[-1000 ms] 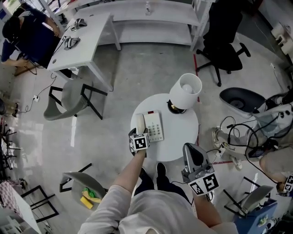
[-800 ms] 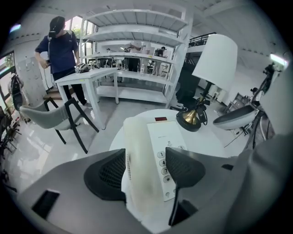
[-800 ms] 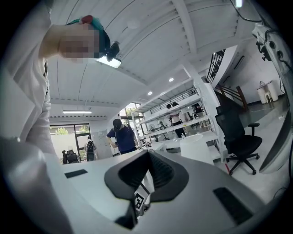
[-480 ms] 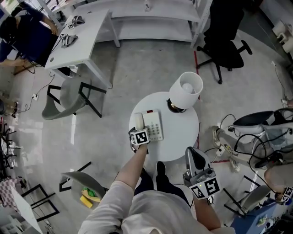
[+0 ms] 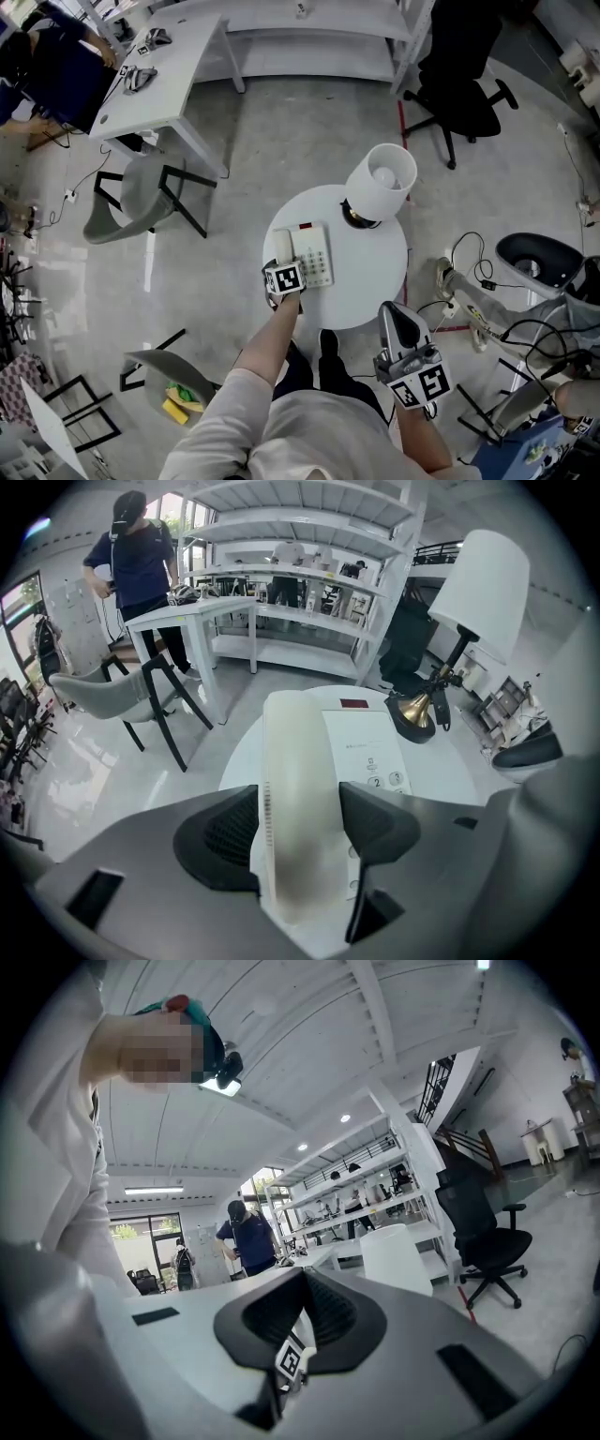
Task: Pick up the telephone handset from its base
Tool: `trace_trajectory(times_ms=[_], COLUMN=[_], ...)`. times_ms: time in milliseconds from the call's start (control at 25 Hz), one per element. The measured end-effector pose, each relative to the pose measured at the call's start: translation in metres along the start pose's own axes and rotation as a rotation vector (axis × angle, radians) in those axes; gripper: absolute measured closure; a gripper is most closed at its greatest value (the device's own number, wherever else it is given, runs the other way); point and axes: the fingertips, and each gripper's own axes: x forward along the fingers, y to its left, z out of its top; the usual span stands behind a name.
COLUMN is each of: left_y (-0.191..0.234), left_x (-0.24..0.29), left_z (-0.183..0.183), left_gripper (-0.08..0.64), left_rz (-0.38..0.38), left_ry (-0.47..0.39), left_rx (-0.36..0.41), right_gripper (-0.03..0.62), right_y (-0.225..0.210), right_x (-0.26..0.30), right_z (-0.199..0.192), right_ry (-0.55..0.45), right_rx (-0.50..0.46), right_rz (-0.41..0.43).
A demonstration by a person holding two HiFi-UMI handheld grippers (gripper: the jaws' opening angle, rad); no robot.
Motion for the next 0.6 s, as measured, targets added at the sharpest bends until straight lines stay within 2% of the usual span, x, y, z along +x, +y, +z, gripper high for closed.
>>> trace_trajectory(times_ms=[600], left_y=[0.0024], left_x=[0.0062], left_z=[0.0000], left_gripper=[0.331], left_rz=[-0.006], left_ry=[-0.025], left_rx=[-0.030], right_gripper=[0.583], right_y=[-0.0023], right_x=[0.0012], right_z=[-0.0077], right_ry=[0.008], right_rx=[0.002], right_rz=[0.001])
